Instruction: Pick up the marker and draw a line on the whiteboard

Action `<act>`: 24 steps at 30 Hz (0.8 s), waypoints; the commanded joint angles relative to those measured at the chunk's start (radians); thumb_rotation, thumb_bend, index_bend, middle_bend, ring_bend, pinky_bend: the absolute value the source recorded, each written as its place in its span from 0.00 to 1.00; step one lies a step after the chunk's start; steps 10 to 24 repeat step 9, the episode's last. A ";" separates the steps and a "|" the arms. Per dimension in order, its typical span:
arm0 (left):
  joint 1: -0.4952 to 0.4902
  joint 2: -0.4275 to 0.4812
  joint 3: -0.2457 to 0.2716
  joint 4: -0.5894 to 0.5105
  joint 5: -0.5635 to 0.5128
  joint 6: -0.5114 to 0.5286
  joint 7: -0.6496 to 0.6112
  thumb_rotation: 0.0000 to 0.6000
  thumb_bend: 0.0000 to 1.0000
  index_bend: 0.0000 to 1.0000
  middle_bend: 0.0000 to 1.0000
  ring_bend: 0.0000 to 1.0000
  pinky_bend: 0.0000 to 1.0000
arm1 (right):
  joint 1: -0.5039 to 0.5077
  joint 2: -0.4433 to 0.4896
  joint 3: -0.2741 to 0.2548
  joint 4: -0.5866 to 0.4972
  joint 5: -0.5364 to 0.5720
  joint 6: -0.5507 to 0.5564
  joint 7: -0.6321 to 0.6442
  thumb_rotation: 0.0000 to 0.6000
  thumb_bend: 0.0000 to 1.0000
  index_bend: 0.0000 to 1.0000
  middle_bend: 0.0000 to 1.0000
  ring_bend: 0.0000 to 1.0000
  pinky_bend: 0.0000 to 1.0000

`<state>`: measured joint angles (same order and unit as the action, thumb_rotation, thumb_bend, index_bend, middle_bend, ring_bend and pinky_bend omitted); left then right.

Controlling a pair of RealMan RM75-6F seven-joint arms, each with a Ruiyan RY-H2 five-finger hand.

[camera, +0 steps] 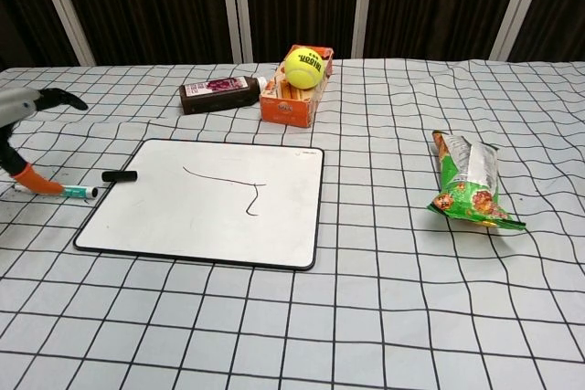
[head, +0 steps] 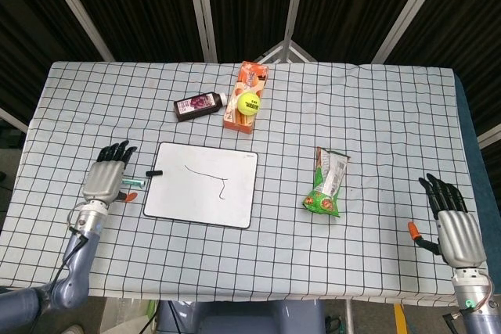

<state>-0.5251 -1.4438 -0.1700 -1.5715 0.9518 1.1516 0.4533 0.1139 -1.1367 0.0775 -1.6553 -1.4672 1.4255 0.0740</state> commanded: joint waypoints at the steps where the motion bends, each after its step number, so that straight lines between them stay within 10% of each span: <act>1: 0.115 0.128 0.055 -0.154 0.098 0.131 -0.079 1.00 0.12 0.10 0.00 0.00 0.00 | 0.000 0.000 0.001 0.000 0.002 0.000 -0.006 1.00 0.35 0.00 0.00 0.00 0.06; 9: 0.280 0.274 0.180 -0.218 0.300 0.323 -0.165 1.00 0.11 0.06 0.00 0.00 0.00 | 0.001 -0.005 0.002 0.000 0.001 0.005 -0.039 1.00 0.35 0.00 0.00 0.00 0.04; 24: 0.280 0.274 0.180 -0.218 0.300 0.323 -0.165 1.00 0.11 0.06 0.00 0.00 0.00 | 0.001 -0.005 0.002 0.000 0.001 0.005 -0.039 1.00 0.35 0.00 0.00 0.00 0.04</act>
